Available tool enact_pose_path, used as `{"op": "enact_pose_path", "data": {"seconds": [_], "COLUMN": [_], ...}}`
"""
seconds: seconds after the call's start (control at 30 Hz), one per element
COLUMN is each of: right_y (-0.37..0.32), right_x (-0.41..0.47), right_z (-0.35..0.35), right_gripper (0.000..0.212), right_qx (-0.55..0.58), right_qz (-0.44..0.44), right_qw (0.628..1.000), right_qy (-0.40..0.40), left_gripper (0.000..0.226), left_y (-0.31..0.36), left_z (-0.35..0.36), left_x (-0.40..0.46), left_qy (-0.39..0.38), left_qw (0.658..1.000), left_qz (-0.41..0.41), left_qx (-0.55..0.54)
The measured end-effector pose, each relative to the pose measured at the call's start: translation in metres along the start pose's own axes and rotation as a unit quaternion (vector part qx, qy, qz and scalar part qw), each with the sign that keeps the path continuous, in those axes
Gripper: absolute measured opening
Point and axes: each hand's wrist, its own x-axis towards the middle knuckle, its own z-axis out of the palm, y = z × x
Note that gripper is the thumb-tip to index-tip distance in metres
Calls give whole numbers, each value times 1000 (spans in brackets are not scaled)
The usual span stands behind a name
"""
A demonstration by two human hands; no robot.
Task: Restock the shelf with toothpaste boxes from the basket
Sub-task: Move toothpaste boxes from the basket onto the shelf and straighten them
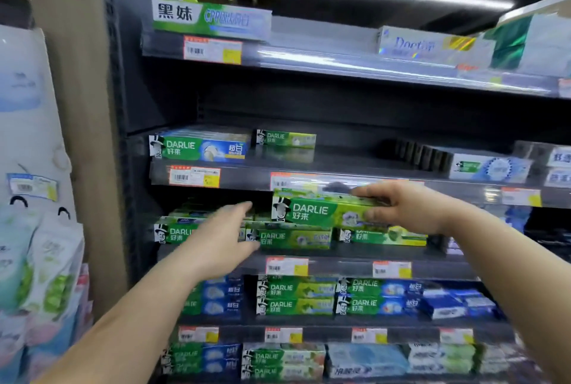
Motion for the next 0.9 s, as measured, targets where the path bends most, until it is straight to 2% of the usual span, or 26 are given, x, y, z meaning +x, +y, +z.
{"op": "enact_pose_path", "data": {"seconds": [0.1,0.33,0.53,0.67,0.73,0.9], "right_y": [12,36,39,39,39,37], "right_x": [11,49,84,106,116,146], "right_z": [-27,-52,-52,-50,-47,-28], "right_gripper": [49,43,46,49,49,36], "right_qx": [-12,88,80,18,37,3], "right_qz": [-42,-76,-81,-79,-68,-59], "right_qw": [999,993,993,996,996,995], "right_qy": [23,30,36,44,50,83], "left_gripper": [75,74,73,73,74,73], "left_y": [26,63,71,66,64,63], "left_z": [-12,-21,-25,-21,-18,-11], "left_x": [9,24,40,50,52,57], "left_qy": [35,73,88,100,97,90], "left_qw": [999,997,995,994,994,995], "left_qz": [-6,-29,-35,-24,-18,-8], "left_qx": [-2,3,21,43,48,52]}}
